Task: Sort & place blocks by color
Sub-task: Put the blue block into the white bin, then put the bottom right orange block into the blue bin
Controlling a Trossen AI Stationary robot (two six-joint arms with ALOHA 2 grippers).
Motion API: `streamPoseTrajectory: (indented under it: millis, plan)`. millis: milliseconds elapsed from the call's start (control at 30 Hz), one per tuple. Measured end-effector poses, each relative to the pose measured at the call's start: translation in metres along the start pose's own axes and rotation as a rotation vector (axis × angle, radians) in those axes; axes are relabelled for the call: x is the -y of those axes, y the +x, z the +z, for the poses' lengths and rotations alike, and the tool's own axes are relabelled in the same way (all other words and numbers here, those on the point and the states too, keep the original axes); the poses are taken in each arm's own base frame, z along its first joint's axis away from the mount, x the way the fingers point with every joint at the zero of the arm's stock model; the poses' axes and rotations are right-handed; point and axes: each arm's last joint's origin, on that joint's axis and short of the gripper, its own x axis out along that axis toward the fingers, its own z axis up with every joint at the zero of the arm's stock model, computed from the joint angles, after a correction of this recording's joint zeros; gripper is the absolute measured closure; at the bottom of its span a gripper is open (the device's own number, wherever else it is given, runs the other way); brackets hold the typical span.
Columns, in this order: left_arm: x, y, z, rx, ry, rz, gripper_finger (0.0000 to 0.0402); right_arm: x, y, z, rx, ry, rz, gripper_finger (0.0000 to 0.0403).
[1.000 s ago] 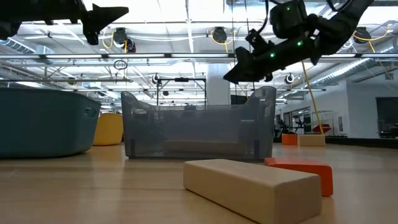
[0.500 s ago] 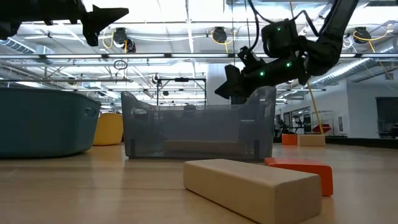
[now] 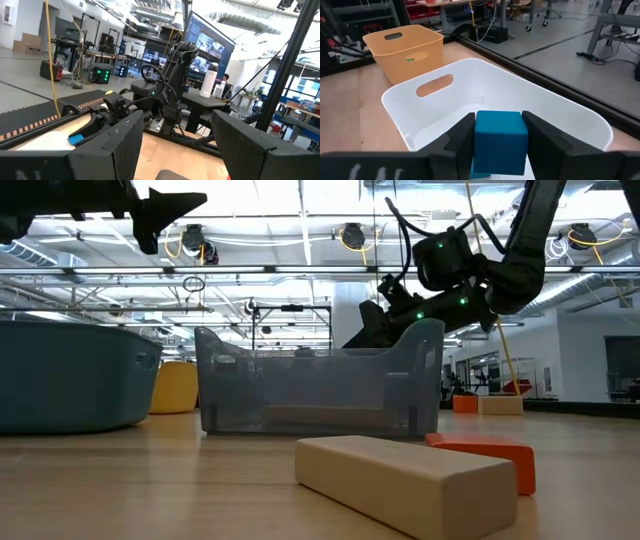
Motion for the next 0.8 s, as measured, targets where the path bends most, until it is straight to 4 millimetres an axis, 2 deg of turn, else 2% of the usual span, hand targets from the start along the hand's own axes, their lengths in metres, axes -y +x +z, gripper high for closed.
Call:
streamPoseTrajectory:
  millis: [433, 700, 800]
  plan:
    - [-0.0004, 0.0, -0.0021, -0.02, 0.011, 0.004, 0.0167, 0.0, 0.0, -0.0017, -0.019, -0.007, 0.01, 0.0256]
    - [-0.0004, 0.0, -0.0021, -0.02, 0.011, 0.004, 0.0167, 0.0007, 0.0, -0.0012, -0.018, 0.005, 0.008, 0.0166]
    - [-0.0004, 0.0, -0.0021, -0.02, 0.011, 0.004, 0.0167, 0.0006, -0.0037, 0.0067, -0.005, -0.004, 0.007, 0.0138]
